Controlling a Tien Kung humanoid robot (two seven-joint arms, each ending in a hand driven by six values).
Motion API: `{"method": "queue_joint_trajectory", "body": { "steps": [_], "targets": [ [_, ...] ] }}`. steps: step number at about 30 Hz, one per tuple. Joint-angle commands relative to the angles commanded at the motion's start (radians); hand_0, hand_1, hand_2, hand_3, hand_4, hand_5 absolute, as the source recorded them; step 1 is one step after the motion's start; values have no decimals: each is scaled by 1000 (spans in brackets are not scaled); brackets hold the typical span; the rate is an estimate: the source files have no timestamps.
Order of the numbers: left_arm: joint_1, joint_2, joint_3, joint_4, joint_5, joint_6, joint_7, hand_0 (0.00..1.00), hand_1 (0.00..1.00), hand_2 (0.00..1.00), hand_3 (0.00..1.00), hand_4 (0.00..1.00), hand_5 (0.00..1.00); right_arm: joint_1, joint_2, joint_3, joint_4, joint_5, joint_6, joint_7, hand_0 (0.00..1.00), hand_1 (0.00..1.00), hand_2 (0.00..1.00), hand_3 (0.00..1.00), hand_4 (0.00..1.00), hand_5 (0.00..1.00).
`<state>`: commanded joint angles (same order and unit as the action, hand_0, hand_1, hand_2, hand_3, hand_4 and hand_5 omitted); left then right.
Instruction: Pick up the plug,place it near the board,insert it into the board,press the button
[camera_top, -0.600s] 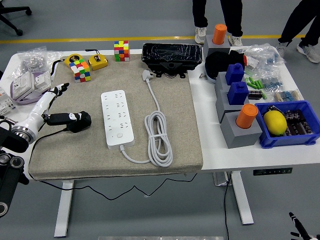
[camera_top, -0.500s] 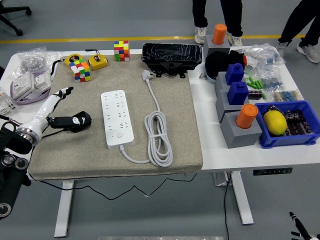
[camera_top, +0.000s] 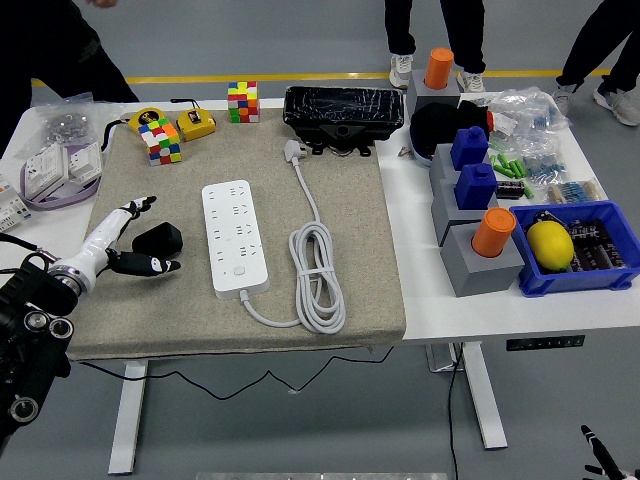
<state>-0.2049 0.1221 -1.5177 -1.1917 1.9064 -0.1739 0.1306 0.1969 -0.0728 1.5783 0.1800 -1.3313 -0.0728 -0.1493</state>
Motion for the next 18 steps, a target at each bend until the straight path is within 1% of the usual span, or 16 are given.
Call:
{"method": "queue_joint_trajectory", "body": {
  "steps": [3, 4, 9, 10, 12, 15, 16, 18],
  "targets": [
    [-9, -1, -5, 21, 5, 6, -6, 953, 998, 988, 998, 998, 2, 1, 0, -2, 0, 2, -1, 1, 993, 874, 810, 843, 998, 998],
    [-11, -1, -6, 25, 7, 8, -7, 838, 867, 851, 866, 998, 2, 2, 0, -3, 0, 2, -1, 1, 991, 872, 809, 843, 998, 998],
    [-29, -3, -13, 51, 4, 38, -26, 838, 867, 851, 866, 998, 2, 2, -2, 1, 0, -2, -2, -2, 991, 872, 809, 843, 998, 998],
    [-30, -3, -13, 54, 5, 39, -26, 763, 807, 774, 803, 998, 2, 2, -2, 1, 0, -2, -2, -2, 992, 871, 809, 843, 998, 998],
    [-34, -4, -15, 59, 12, 36, -26, 763, 807, 774, 803, 998, 2, 2, -2, 1, 0, -1, -2, -1, 992, 871, 809, 843, 998, 998],
    [-35, -4, -18, 66, 26, 14, -15, 763, 807, 774, 803, 998, 2, 1, -1, 1, 0, -1, -3, -1, 992, 871, 809, 843, 998, 998],
    [-36, -4, -18, 67, 28, 10, -14, 736, 780, 717, 752, 998, 2, 1, -1, 1, 0, -1, -3, -1, 991, 869, 808, 843, 998, 998],
    [-36, -5, -19, 68, 31, 10, -13, 736, 780, 717, 752, 998, 2, 0, 0, 2, 0, -2, -2, -1, 991, 869, 808, 843, 998, 998]
  ]
}}
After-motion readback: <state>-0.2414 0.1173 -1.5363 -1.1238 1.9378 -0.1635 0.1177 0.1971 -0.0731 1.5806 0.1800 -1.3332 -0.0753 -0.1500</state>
